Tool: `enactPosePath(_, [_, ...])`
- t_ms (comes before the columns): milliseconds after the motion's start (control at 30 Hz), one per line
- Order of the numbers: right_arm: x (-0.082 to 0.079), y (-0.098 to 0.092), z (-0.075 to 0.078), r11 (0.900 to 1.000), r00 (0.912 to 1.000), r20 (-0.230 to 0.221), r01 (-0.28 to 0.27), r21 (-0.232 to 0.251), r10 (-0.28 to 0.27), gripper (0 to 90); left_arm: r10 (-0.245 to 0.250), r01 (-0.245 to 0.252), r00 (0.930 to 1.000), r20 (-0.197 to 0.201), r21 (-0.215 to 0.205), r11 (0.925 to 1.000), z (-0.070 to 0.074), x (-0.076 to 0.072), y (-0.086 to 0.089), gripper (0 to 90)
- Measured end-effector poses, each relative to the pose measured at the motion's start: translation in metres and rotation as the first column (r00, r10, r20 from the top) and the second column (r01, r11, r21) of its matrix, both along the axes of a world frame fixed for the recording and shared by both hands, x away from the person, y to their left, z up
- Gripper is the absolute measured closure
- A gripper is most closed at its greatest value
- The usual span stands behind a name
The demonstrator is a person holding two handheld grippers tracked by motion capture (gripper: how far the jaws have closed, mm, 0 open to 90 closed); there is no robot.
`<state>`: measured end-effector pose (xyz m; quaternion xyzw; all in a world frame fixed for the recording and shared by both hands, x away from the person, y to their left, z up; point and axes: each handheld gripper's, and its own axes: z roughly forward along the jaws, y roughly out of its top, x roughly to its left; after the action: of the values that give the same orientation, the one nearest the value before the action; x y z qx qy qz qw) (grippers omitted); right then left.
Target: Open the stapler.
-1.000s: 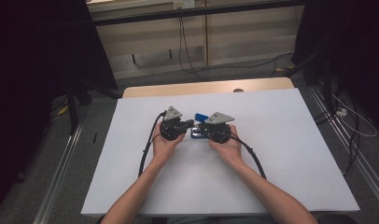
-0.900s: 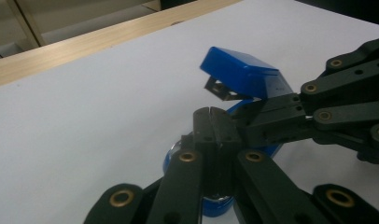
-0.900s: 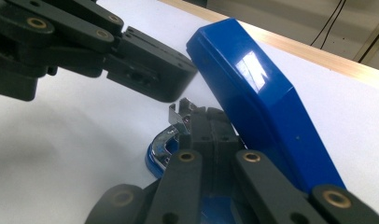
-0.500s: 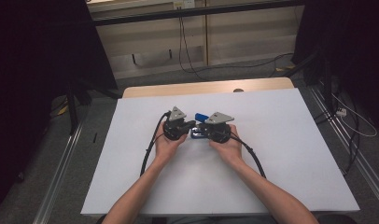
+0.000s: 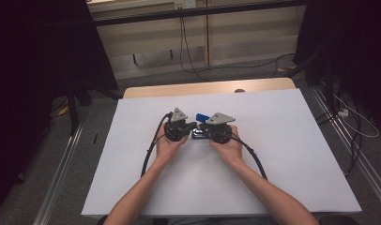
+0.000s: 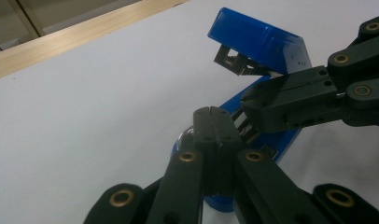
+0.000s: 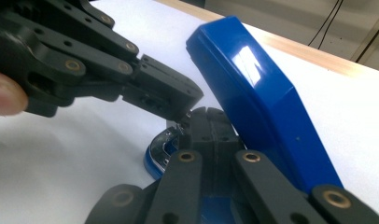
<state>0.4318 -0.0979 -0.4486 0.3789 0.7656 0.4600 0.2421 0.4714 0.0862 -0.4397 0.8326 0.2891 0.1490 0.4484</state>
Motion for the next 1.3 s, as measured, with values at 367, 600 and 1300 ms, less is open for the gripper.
enactPosePath(367, [0.0, 0.006, 0.003, 1.0, 1.0, 0.009, 0.001, -0.003, -0.001, 90.0, -0.001, 0.001, 0.9999, -0.014, -0.002, 1.0, -0.003, 0.001, 0.001, 90.0])
enactPosePath(600, [-0.001, 0.005, 0.005, 1.0, 0.9995, 0.025, 0.021, 0.002, -0.021, 90.0, -0.001, 0.001, 1.0, -0.005, -0.001, 1.0, -0.003, 0.001, 0.001, 90.0])
enactPosePath(1300, [-0.005, -0.002, 0.016, 0.998, 0.9981, 0.035, 0.052, -0.02, -0.051, 90.0, -0.003, 0.003, 1.0, -0.002, -0.018, 0.9998, -0.004, 0.001, 0.001, 90.0])
